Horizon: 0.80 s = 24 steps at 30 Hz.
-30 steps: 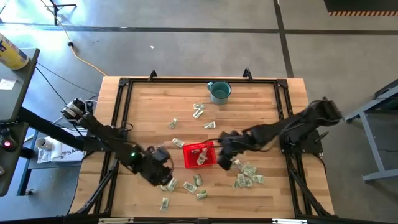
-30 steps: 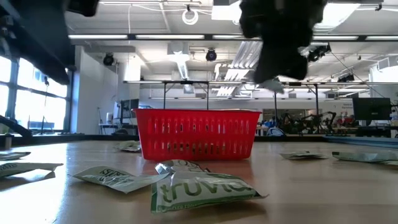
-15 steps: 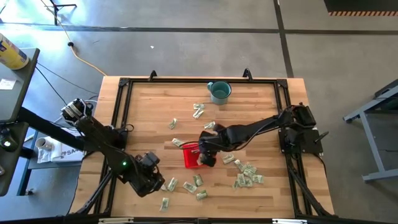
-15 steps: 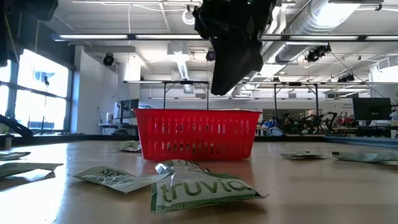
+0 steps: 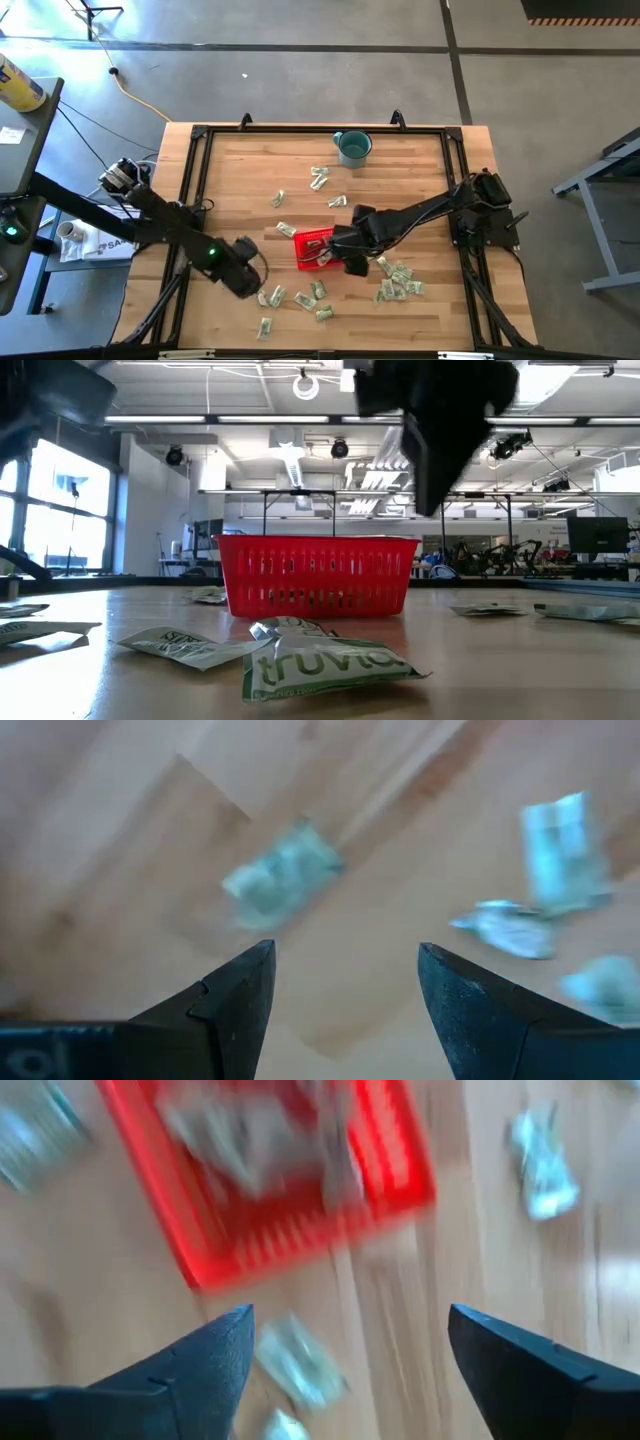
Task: Pick and place Stevia / Truvia into bins
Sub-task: Put the green stevia packet into the red bin
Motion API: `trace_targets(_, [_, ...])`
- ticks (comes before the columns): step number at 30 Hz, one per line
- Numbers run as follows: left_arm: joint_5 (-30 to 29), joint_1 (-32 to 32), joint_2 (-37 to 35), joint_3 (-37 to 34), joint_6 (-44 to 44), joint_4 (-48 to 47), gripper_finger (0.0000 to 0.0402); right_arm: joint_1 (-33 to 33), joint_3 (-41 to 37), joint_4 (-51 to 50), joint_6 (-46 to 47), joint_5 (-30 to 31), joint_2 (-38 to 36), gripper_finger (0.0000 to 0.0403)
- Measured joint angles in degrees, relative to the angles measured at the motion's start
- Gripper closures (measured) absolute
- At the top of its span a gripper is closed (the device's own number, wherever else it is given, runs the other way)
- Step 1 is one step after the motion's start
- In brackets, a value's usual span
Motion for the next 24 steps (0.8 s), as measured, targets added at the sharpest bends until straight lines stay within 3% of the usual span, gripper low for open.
trace_targets(7, [1.94,8.04,0.00,-3.29,27.81,1.19,0.0121,1.54,-5.94,-2.37,2.77,-3.24,-1.92,0.0083])
trace_targets(11, [6.22,10.82,0.00,-6.36,37.87,6.00,0.0121,3.18,-9.16,-2.28,7.08,-2.85,-5.78,0.0084])
trace_targets(15, [9.28,12.42,0.02,-10.46,40.65,10.32,0.0121,4.75,-13.40,-2.85,13.42,-0.18,-11.15,0.0084])
trace_targets(24, [7.90,12.50,0.04,-13.63,40.49,10.83,0.0122,8.23,-22.42,-4.46,28.68,6.59,-24.28,0.0084])
